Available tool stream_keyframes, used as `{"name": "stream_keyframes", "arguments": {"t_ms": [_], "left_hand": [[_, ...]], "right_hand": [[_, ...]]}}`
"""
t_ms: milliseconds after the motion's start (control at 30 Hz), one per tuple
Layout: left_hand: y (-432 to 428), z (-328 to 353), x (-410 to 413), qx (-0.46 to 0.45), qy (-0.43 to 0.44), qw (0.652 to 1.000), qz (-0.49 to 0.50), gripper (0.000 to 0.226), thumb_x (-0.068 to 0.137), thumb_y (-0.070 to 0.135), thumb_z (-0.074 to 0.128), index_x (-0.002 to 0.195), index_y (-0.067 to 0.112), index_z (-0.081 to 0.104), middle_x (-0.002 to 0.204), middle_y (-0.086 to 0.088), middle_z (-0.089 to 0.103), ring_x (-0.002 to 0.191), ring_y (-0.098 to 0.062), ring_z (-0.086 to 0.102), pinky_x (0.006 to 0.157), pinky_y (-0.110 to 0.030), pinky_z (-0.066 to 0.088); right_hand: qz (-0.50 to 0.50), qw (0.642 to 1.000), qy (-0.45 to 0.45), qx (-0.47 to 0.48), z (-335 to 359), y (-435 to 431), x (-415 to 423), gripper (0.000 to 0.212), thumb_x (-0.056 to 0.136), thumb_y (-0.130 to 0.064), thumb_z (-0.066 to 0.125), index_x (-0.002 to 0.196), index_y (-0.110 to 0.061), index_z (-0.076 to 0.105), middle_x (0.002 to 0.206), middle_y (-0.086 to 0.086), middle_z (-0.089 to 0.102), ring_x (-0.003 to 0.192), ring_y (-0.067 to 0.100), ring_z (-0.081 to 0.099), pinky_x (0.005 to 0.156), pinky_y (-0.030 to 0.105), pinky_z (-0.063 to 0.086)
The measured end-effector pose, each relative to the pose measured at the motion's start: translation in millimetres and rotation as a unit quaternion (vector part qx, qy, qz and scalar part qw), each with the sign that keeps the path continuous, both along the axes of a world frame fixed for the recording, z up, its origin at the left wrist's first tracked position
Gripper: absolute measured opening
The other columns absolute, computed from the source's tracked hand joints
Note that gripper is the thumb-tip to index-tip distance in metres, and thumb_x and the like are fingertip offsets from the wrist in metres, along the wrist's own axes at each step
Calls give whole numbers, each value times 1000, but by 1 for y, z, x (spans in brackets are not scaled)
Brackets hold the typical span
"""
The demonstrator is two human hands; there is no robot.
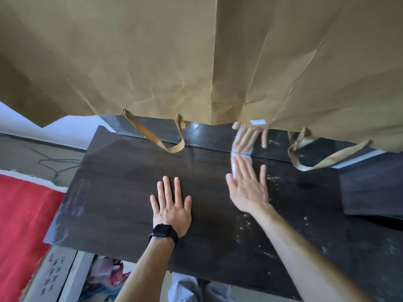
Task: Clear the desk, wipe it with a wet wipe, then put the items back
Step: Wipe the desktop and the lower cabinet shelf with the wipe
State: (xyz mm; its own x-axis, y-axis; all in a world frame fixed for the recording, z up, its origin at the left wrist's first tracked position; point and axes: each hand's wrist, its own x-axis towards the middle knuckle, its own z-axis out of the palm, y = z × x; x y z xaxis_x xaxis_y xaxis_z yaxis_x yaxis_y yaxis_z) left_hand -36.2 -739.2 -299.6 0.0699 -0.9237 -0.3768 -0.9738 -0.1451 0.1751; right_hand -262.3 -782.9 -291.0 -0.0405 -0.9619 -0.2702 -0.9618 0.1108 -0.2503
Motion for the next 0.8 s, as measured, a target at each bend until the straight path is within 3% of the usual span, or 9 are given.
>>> {"name": "stream_keyframes", "arguments": {"t_ms": [100,200,400,467,633,800], "left_hand": [[0,1,-2,3,-2,1000,1,66,91,57,-9,144,26,-33,155,-3,-35,147,-23,-26,121,-51,-6],[1,0,-2,-9,1,1000,1,65,97,53,2,147,24,-28,160,-7,-28,149,-26,-21,121,-52,-3],[2,-1,-6,-36,-13,999,2,74,91,55,-5,154,17,-12,162,-9,-18,151,-28,-11,122,-51,3],[1,1,-9,-28,-12,1000,-4,70,96,50,1,155,15,-12,163,-5,-20,151,-23,-14,122,-49,1],[-1,3,-15,-9,1,1000,-15,67,101,48,13,156,19,-14,159,0,-28,150,-19,-20,122,-48,-2],[2,0,-13,-30,11,999,-15,74,89,57,-6,151,18,-18,159,0,-26,151,-20,-15,122,-50,1]], "right_hand": [[-145,989,17,11,-1,30,-63,63,101,-51,3,157,-28,-10,165,-15,-13,150,5,-15,119,61,-7],[-251,968,19,26,-2,37,-70,66,100,-51,5,158,-21,-9,167,-5,-8,152,12,-11,120,61,-5],[4,1000,5,-27,-9,25,19,67,102,-49,14,158,-17,-4,166,-6,-13,152,13,-16,122,57,-5],[10,1000,0,-26,-8,26,4,65,103,-49,13,158,-20,-5,166,-10,-13,151,9,-16,121,59,-1],[-211,977,8,22,-5,45,-109,66,99,-55,-1,157,-25,-12,164,-11,-17,149,7,-20,119,54,-16],[-358,933,14,3,-1,52,-127,73,100,-54,9,157,-12,-7,167,5,-8,153,19,-12,122,54,0]]}}
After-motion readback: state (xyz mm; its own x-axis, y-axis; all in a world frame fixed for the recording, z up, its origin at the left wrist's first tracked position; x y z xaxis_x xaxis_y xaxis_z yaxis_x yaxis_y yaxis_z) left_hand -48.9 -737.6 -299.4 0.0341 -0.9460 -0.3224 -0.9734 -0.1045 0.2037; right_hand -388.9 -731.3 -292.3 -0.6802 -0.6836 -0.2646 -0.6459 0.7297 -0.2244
